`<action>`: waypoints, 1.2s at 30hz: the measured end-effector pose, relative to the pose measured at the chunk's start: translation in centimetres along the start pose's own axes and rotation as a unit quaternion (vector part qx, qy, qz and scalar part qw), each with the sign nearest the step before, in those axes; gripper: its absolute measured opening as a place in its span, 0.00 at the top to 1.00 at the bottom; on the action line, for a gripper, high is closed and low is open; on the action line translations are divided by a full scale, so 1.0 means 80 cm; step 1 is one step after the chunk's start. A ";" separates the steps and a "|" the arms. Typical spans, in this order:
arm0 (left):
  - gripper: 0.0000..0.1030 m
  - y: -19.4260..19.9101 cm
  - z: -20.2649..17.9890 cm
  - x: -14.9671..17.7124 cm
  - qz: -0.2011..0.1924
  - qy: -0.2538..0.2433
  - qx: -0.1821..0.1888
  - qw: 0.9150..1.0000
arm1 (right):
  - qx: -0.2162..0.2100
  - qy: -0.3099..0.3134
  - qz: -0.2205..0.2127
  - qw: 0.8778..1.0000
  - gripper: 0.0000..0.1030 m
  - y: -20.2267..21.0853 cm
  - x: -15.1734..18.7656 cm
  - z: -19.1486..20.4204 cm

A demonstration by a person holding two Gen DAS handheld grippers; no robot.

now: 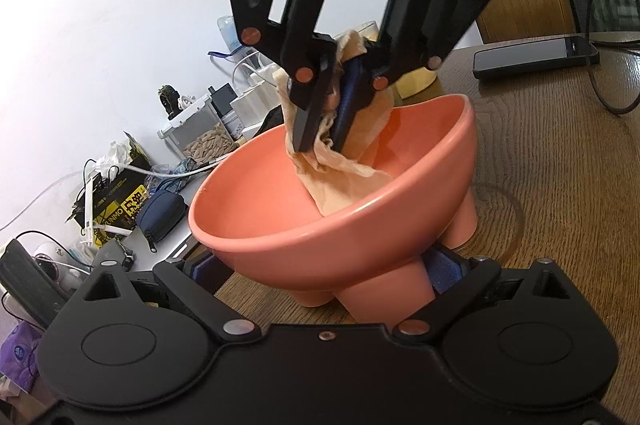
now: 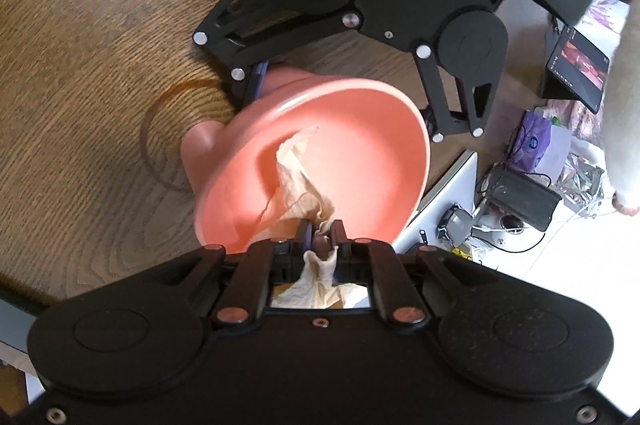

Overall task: Clean bowl
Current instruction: 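Rub the towel along the bowl's inner wall with the right gripper, then wipe the towel around the bowl rim with the right gripper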

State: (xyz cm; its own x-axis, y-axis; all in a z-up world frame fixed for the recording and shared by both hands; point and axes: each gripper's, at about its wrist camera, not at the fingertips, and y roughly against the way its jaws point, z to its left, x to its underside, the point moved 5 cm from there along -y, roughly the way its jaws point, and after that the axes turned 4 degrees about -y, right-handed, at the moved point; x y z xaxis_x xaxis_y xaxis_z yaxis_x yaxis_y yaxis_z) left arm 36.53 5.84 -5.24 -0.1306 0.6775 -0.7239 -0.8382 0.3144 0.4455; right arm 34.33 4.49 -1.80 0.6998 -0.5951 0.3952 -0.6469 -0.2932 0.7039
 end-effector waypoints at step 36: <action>0.06 0.004 -0.004 -0.002 -0.001 -0.002 0.000 1.000 | 0.012 0.028 0.037 0.999 0.90 -0.002 0.029 0.017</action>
State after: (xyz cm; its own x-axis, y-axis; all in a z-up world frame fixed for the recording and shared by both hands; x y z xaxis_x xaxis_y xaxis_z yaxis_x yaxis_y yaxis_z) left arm 36.16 5.61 -5.13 -0.1257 0.6797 -0.7226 -0.8383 0.3167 0.4438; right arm 35.66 2.15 -1.76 0.6646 -0.5731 0.4794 -0.7048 -0.2678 0.6569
